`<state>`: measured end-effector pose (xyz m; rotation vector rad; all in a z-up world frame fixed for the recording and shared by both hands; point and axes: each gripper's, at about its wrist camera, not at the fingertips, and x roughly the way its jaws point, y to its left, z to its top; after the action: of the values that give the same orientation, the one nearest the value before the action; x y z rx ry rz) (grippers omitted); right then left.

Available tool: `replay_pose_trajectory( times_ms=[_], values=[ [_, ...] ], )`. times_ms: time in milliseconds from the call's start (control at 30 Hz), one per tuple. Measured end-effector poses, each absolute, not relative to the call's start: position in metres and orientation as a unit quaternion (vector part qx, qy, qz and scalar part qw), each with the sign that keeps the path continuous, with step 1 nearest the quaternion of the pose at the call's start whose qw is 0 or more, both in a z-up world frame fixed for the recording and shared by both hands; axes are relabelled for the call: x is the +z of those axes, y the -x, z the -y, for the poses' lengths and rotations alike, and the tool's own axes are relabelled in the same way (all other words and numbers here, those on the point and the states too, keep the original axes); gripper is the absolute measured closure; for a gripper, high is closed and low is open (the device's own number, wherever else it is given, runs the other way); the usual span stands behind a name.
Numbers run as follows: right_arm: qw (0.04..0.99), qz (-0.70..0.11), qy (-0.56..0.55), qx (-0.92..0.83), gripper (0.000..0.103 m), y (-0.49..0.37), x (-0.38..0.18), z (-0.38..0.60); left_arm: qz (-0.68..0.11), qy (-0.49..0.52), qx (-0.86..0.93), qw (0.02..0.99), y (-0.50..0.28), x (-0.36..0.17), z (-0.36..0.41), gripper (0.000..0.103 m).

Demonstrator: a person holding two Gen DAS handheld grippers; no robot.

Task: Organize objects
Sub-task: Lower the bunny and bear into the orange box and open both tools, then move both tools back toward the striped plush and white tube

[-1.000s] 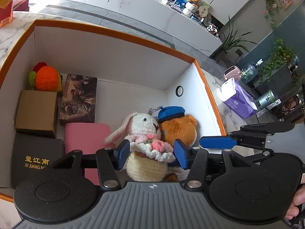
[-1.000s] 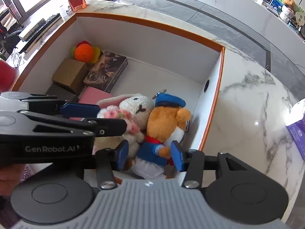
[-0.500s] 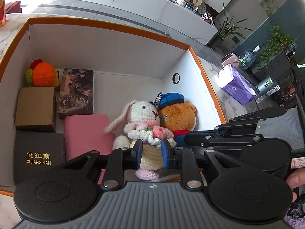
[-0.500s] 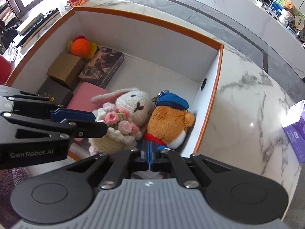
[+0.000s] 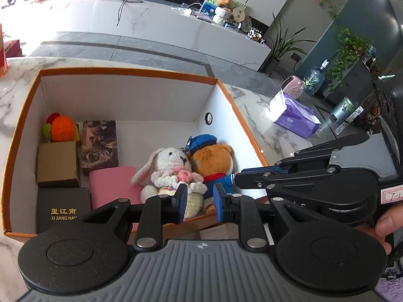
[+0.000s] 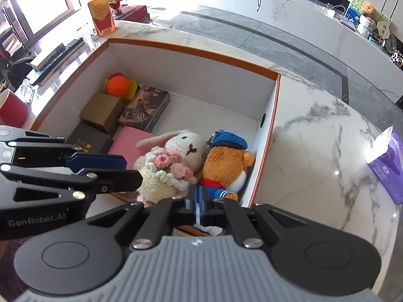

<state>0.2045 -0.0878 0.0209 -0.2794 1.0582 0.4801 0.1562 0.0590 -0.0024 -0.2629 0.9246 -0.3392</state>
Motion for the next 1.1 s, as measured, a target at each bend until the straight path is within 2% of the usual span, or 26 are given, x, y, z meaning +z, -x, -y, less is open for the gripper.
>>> replay_pose_trajectory(
  times_ms=[333, 667, 700, 767, 900, 1033, 1100],
  values=[
    [0.864, -0.442, 0.093, 0.221, 0.098, -0.15, 0.068, 0.109, -0.387, 0.072, -0.17, 0.903, -0.099, 0.043, -0.044, 0.076],
    [0.889, -0.41, 0.052, 0.196, 0.093, -0.096, 0.078, 0.127, -0.346, 0.043, -0.15, 0.925, -0.054, 0.05, -0.034, 0.068],
    [0.891, -0.409, 0.046, 0.192, 0.092, -0.091, 0.077, 0.129, -0.346, 0.044, -0.148, 0.925, -0.053, 0.049, -0.034, 0.068],
    [0.894, -0.407, 0.039, 0.182, 0.082, -0.083, 0.073, 0.131, -0.348, 0.049, -0.145, 0.925, -0.049, 0.046, -0.035, 0.068],
    [0.9, -0.405, 0.03, 0.159, 0.079, -0.068, 0.06, 0.136, -0.357, 0.053, -0.141, 0.922, -0.043, 0.034, -0.034, 0.068],
    [0.899, -0.413, 0.006, 0.143, 0.067, -0.057, 0.041, 0.139, -0.369, 0.054, -0.138, 0.918, -0.039, 0.017, -0.029, 0.066],
    [0.901, -0.414, 0.0, 0.132, 0.065, -0.05, 0.031, 0.141, -0.381, 0.05, -0.142, 0.912, -0.035, 0.007, -0.025, 0.064]
  ],
)
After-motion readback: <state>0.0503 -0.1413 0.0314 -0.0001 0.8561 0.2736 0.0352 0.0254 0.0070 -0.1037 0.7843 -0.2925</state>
